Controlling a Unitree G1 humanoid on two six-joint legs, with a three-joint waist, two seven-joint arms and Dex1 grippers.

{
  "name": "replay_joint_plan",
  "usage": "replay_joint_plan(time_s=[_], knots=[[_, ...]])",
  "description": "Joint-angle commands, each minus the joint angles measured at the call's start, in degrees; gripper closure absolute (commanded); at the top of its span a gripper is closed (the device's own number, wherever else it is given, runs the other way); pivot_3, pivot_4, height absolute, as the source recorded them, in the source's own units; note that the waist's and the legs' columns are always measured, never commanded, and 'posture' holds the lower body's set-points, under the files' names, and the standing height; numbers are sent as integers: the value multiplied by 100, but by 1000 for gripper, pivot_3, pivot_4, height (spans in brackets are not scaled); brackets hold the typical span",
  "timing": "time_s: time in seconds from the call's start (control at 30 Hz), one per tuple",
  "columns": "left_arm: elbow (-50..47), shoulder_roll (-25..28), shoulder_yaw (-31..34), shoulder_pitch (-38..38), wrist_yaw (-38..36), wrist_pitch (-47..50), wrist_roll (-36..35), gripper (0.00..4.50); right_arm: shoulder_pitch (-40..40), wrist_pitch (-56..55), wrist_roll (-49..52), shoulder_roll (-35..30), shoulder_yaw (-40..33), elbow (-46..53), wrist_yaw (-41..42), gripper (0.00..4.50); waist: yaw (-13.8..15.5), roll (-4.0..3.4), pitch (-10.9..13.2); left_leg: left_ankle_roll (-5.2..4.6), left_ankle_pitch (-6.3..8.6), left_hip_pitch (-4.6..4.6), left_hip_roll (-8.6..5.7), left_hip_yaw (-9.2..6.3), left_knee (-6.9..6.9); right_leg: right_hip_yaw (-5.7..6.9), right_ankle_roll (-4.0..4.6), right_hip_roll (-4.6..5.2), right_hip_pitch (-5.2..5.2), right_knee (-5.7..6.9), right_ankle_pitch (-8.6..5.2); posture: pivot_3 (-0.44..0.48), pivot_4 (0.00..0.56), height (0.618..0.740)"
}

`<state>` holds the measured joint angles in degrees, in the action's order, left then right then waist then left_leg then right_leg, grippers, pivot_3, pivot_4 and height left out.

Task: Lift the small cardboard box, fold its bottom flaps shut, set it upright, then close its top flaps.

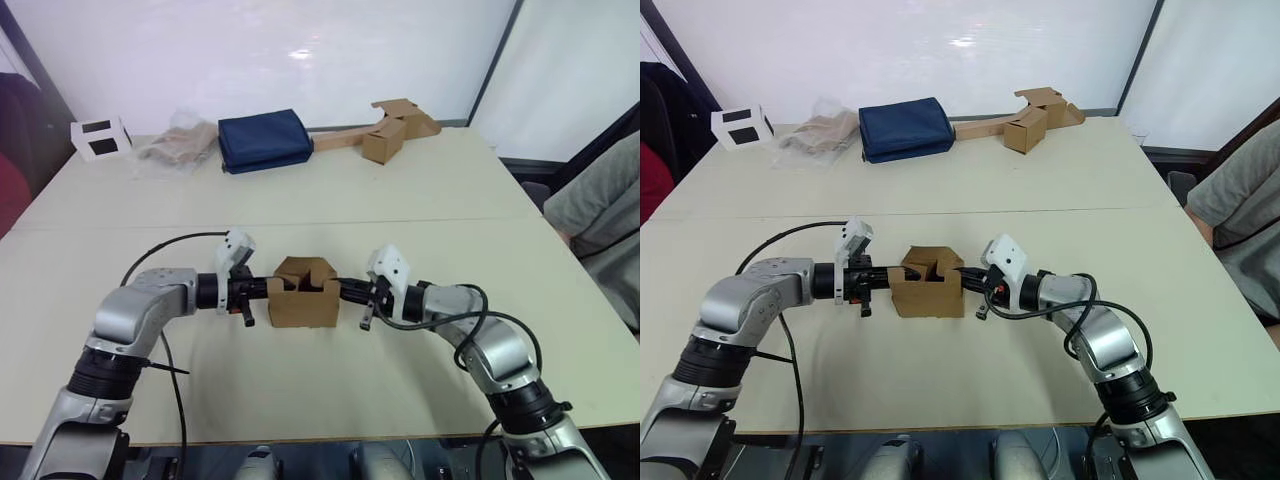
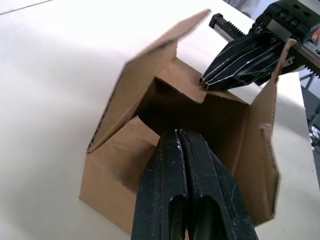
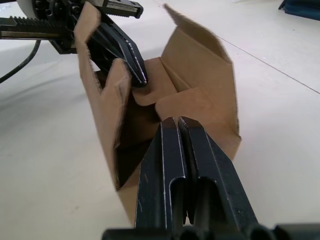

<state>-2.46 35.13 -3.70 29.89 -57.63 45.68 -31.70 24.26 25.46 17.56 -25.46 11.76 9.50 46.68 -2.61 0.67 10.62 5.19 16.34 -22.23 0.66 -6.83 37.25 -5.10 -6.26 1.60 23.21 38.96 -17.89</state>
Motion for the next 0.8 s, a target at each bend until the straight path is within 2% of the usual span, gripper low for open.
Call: replay_joint_plan(time_s=[0.03,0.2,0.3,0.43,0.53,0.73,0.8], knots=[[39,6,52,-20,32,-107,70,4449,120,-113,-159,10,73,-80,18,4500,-5,0,0,0,0,0,0,0,0,0,0,0,0,0,0,0,150,740],[89,-27,168,0,102,-75,0,4449,165,-131,-176,21,31,-135,47,4500,-3,0,0,0,0,1,0,0,0,0,0,0,-1,0,0,0,150,740],[95,-121,692,130,276,-134,-284,4449,209,-177,-59,3,-115,-84,120,4500,-4,0,0,0,0,1,0,0,0,0,0,0,0,0,0,0,150,740],[96,-150,1023,151,701,-457,-94,4449,258,-83,144,-39,-300,33,225,4500,1,0,0,0,0,1,0,0,0,0,0,1,1,0,0,0,150,740],[305,-40,1235,198,526,-536,-250,4449,353,107,419,-82,-563,172,258,4500,3,0,0,0,0,1,0,0,0,0,0,3,0,0,0,0,150,740],[1742,-37,1371,890,417,-588,-177,4449,566,940,1238,-158,-1157,648,136,4500,7,0,0,1,0,-2,-2,-3,2,5,0,2,-1,0,0,0,150,740],[2324,-28,881,1013,170,-1081,347,4449,556,1409,1641,-322,-1203,1173,193,4500,0,-1,0,0,0,-2,-2,-3,-1,4,0,2,-1,-2,0,0,150,740]])
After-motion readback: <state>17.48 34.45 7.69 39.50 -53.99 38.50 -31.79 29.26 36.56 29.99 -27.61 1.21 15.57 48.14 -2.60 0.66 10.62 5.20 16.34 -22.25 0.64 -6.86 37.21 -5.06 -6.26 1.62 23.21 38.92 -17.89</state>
